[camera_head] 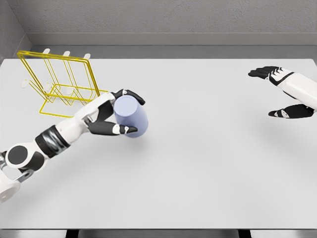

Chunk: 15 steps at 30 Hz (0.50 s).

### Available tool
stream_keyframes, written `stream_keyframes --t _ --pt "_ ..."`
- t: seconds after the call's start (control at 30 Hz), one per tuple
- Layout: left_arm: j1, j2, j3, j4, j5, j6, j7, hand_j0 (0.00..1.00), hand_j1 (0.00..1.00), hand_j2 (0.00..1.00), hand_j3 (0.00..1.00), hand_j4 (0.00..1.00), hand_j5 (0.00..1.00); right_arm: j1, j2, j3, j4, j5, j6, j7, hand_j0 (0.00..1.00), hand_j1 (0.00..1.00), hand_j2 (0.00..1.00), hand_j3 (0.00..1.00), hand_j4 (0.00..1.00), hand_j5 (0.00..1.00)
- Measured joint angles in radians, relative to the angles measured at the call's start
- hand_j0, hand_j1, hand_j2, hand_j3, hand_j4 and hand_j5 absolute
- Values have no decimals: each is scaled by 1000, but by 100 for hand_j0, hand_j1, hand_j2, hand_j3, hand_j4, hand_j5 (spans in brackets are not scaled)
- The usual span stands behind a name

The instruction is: Place the cup on the cup holder with both arms

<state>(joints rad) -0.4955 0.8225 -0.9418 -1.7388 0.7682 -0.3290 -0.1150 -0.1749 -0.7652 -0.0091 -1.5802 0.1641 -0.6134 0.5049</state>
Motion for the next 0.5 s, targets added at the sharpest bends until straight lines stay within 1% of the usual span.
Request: stream_keyframes --t 0.27,0.5 --pt "-40 29 2 -5 26 -2 1 53 53 53 53 53 53 0 0 0 1 0 0 0 100 100 100 100 100 100" --pt "-43 54 12 -14 45 -3 1 53 53 53 53 53 53 0 0 0 1 0 0 0 100 100 100 100 100 100"
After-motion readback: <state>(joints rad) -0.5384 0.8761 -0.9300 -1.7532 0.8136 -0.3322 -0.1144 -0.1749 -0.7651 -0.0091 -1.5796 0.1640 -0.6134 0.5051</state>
